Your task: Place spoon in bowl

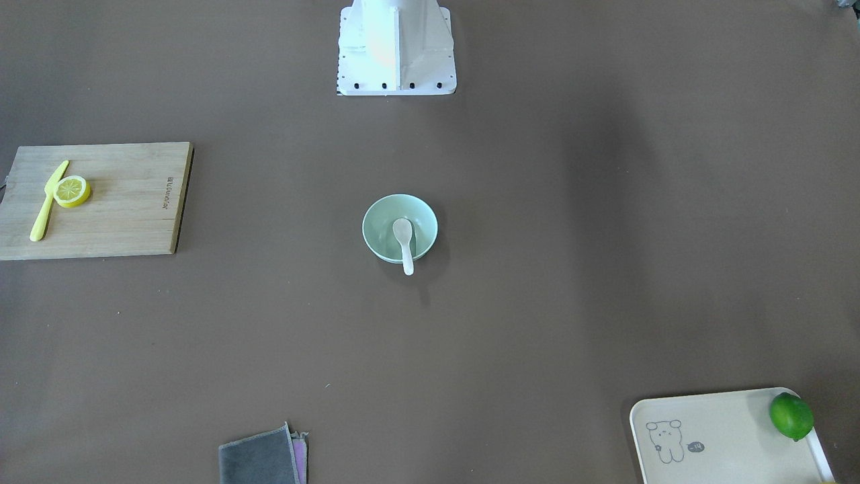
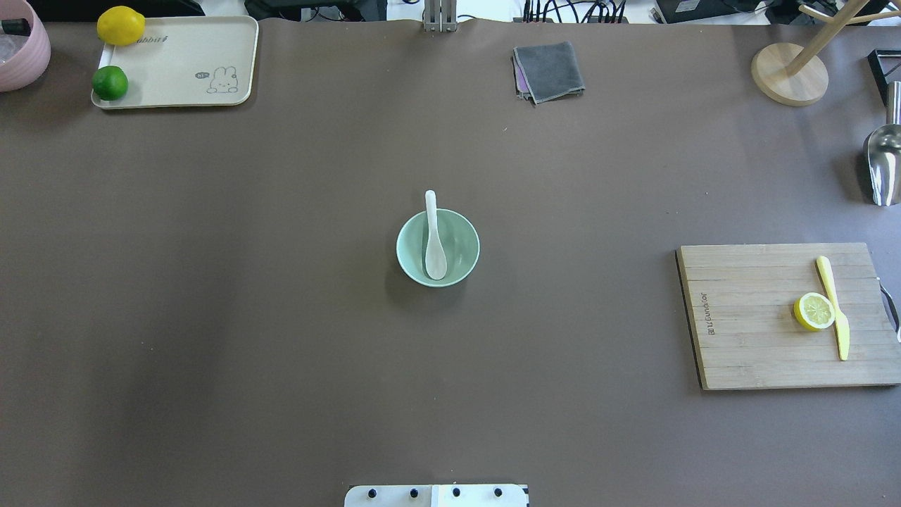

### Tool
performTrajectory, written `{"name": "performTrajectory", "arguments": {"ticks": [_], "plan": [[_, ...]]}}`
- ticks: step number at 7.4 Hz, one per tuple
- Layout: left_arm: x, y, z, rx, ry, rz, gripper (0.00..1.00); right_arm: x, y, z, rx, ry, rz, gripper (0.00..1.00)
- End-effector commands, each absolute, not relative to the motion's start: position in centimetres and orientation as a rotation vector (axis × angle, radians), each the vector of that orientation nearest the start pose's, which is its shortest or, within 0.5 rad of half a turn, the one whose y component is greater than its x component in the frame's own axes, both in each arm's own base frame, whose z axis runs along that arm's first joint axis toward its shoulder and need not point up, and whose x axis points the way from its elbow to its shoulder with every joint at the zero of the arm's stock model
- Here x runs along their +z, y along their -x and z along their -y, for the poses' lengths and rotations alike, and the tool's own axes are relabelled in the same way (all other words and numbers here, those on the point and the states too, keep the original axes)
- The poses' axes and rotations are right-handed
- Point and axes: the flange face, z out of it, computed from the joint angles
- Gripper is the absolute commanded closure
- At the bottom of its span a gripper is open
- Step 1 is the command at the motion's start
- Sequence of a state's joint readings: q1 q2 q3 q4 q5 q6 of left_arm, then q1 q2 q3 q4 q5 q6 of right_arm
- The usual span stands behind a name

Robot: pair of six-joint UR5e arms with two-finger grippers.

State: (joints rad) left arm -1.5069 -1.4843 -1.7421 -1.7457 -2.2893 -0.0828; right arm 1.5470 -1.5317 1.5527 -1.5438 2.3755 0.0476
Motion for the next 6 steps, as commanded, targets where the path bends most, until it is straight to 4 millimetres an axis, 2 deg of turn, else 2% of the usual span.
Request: {"name": "performTrajectory", "arguments": {"ticks": [1,6], "plan": [[59.82,3.80,47.33,0.075,-0.198,-0.731,0.02,64.39,-4.92,51.27,0.003,-0.016,0.802,0.00],[59.96,3.81,47.19,0.074,-0.195,-0.731,0.02,64.45,-4.94,51.19,0.002,-0.017,0.811,0.00]]}}
